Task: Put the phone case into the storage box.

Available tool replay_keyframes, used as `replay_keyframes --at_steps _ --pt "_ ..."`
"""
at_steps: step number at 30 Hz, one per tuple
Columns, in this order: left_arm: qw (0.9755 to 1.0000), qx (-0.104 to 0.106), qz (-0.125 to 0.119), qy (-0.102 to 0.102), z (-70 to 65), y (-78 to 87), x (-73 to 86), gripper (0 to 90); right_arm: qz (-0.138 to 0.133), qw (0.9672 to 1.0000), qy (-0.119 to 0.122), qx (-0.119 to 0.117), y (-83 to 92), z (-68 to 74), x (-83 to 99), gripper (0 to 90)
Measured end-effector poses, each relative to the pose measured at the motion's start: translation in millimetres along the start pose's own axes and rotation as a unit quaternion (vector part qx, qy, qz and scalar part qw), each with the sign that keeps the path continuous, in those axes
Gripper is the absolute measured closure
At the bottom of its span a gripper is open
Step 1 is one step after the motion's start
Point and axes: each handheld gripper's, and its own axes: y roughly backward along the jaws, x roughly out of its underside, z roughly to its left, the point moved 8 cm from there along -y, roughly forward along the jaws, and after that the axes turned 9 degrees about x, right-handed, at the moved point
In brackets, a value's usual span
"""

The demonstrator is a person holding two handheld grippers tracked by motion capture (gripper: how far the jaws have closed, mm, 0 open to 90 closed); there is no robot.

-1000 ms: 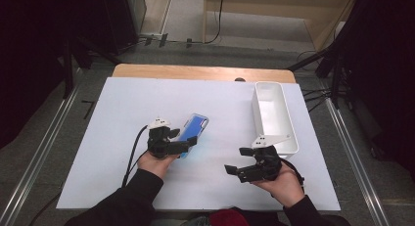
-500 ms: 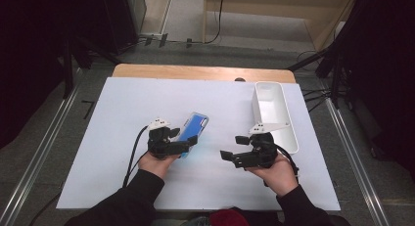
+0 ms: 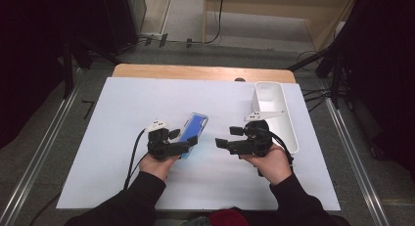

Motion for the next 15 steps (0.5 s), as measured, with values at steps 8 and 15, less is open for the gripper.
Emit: replay_keyframes --at_steps 8,15 --pt "0.9998 -0.003 -0.012 -0.018 -4.1 -1.1 2.7 16.7 0.001 1.0000 -0.009 0.003 -7.2 -3.4 -12.6 21.9" --pt "0.9997 0.003 -0.017 -0.017 -5.6 -2.3 4.1 16.7 0.016 0.9997 -0.018 0.004 -16.1 -8.1 -21.3 22.7"
